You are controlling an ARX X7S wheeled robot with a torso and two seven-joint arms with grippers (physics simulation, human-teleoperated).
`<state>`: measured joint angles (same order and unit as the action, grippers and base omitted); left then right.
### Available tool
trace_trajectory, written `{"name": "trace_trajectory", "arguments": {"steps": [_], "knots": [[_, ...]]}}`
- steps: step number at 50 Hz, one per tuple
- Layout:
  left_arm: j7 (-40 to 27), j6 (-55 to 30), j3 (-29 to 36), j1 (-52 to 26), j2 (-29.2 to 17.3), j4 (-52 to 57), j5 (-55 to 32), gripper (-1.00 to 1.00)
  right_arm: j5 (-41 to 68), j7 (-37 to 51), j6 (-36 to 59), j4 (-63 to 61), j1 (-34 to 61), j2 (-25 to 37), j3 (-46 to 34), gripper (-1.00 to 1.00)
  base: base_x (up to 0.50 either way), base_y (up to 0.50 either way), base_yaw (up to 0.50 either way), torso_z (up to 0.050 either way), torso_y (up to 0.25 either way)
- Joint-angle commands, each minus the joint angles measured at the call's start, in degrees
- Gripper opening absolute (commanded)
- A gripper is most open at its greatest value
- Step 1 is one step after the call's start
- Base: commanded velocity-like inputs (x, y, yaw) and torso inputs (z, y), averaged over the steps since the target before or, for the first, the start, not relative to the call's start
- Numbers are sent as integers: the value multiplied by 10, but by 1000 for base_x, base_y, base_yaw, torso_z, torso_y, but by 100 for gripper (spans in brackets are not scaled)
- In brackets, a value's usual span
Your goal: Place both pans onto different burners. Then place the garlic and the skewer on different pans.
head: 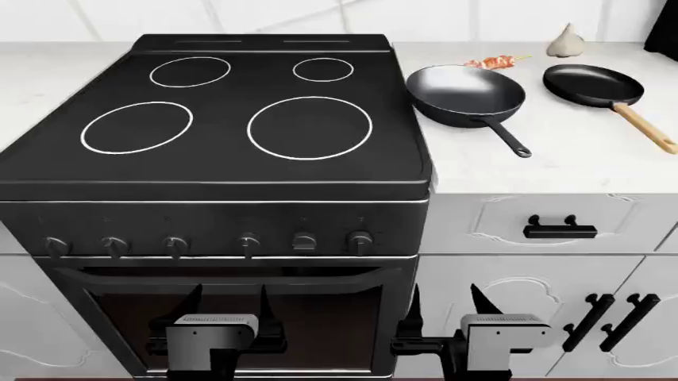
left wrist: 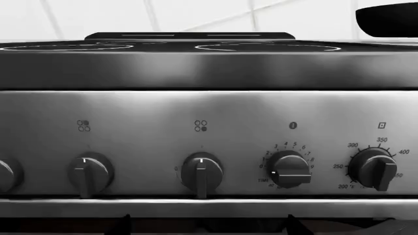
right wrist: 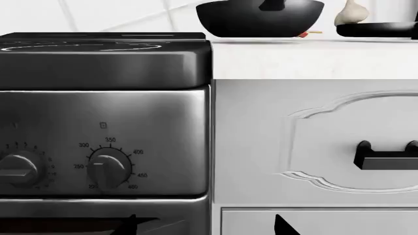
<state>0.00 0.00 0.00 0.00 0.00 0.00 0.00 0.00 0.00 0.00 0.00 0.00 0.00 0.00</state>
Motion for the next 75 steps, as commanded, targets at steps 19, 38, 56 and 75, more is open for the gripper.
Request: {"name": "trace_trajectory", "arguments": {"steps": [19, 38, 56, 75], "knots": [[-49, -6, 46, -9, -34, -27, -11, 100, 35, 49, -26, -7, 0, 35, -31, 100, 0, -263, 0, 0, 0], [-63, 1, 66, -11, -45, -42, -24, 100, 47, 71, -18, -14, -7, 49, -43, 100, 0, -500, 0, 0, 0], [-65, -13, 75, -9, -54, -33, -57, 100, 57, 84, -24, -11, -8, 59, -57, 100, 0, -500, 0, 0, 0], [-81, -14, 96, -16, -65, -46, -48, 100, 72, 90, -3, 2, 9, 68, -72, 100, 0, -206, 0, 23, 0]]}}
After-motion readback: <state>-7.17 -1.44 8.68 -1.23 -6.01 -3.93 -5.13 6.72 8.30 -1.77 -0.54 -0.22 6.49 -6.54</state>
